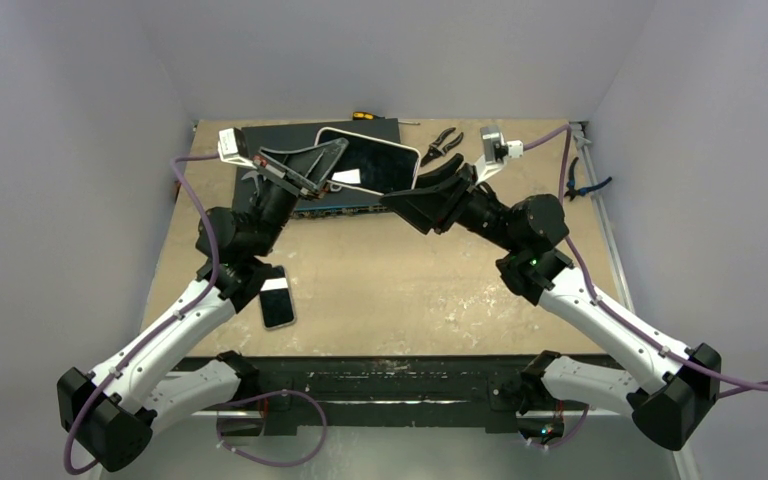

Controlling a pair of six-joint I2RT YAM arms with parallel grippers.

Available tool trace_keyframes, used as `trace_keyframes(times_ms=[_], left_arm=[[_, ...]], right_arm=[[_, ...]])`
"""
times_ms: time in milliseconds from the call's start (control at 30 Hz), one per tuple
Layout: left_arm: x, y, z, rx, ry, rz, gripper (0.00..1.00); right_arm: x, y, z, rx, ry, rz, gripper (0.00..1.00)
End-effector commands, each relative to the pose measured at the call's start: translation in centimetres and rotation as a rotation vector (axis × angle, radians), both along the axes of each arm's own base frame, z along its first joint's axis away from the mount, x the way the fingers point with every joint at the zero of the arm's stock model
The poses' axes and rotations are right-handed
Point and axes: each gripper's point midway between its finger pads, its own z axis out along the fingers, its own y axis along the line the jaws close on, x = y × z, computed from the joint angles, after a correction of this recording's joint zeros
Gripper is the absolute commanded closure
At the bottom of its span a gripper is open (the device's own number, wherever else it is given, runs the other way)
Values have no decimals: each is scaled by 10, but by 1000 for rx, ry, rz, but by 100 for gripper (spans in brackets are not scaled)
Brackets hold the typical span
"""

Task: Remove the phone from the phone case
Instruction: Remove the phone case from the phone.

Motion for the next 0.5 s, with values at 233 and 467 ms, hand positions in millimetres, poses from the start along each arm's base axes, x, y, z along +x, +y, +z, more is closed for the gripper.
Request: trace_keyframes(times_ms=[233,467], left_arm=[[-18,17,39,-97,-85,-1,100],[0,-13,16,38,29,-66,100]], right_arm=[[-12,-6,28,46,-91,12,75],[-12,-16,38,-26,-250,-99,94]])
